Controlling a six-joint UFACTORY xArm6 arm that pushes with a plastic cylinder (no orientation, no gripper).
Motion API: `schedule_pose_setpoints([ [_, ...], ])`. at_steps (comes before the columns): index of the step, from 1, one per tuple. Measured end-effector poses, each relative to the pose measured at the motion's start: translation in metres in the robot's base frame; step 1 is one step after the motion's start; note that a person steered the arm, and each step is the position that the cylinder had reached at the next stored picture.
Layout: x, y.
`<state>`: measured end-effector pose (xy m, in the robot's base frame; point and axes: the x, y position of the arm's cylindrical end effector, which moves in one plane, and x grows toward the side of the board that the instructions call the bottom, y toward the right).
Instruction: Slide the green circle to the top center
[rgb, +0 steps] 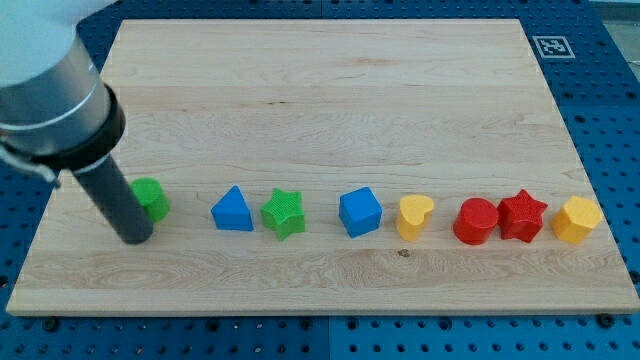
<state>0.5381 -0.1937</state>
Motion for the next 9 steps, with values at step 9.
schedule_pose_setpoints([
  [9, -0.262, 0.066],
])
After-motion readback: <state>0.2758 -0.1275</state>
